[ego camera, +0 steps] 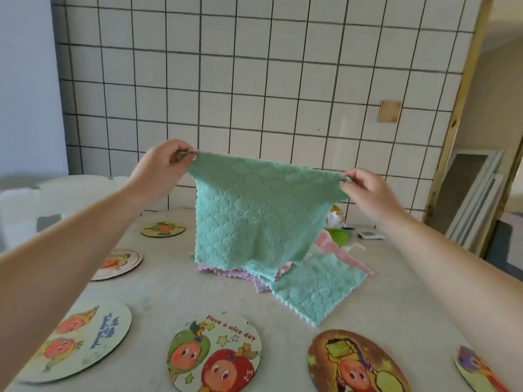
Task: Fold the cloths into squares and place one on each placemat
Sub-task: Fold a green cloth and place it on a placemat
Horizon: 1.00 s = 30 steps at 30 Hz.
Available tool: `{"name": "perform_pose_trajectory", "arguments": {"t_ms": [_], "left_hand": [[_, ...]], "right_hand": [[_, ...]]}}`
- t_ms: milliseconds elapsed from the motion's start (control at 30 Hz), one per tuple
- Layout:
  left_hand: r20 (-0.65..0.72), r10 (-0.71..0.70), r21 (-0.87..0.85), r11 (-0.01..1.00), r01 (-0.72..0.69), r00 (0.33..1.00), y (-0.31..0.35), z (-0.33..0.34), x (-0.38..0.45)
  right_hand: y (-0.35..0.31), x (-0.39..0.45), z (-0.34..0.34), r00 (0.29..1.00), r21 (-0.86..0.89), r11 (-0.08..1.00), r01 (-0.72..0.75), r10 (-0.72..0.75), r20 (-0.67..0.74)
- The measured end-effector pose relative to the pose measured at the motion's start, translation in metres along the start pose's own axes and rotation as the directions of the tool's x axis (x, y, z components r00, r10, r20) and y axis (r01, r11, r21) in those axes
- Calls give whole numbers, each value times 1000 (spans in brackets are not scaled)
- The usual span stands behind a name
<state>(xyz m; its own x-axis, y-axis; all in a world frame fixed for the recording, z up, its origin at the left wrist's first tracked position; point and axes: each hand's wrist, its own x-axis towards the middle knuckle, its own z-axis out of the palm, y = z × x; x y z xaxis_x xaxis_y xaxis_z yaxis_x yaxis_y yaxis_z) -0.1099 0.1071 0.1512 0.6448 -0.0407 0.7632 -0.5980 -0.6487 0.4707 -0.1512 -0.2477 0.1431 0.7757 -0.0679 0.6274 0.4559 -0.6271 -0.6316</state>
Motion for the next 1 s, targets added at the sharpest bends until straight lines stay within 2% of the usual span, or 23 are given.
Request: {"name": "perform_pose_trajectory", "arguments": {"t_ms": [167, 267, 400, 467, 567, 667, 900, 1000], "left_hand": [[108, -113, -148, 981, 129, 988, -16, -9, -76], [170, -211, -109, 967, 231, 963, -24, -9, -133], [303, -383, -62, 906, 419, 873, -30, -2, -197], [377, -442, -15, 876, 482, 814, -34, 2, -215], [412, -480, 67, 864, 499, 775, -40, 7, -225], [446, -507, 92, 845, 526, 737, -48, 16, -221], [463, -495, 133, 859, 495, 735, -77, 46, -192], [477, -493, 154, 862, 483, 727, -93, 58, -181]], "right_hand": [[15, -66, 14, 978, 241, 957, -158, 119, 168], [30, -114, 24, 933, 157, 958, -241, 184, 310], [56, -155, 41, 839, 105, 933, -344, 255, 481], [67, -163, 51, 751, 73, 893, -444, 327, 573], [79, -169, 60, 632, -39, 872, -488, 384, 673], [86, -164, 67, 632, -76, 890, -449, 377, 677], [104, -137, 83, 715, -248, 915, -318, 403, 571], [111, -126, 89, 703, -272, 896, -350, 443, 557]]}}
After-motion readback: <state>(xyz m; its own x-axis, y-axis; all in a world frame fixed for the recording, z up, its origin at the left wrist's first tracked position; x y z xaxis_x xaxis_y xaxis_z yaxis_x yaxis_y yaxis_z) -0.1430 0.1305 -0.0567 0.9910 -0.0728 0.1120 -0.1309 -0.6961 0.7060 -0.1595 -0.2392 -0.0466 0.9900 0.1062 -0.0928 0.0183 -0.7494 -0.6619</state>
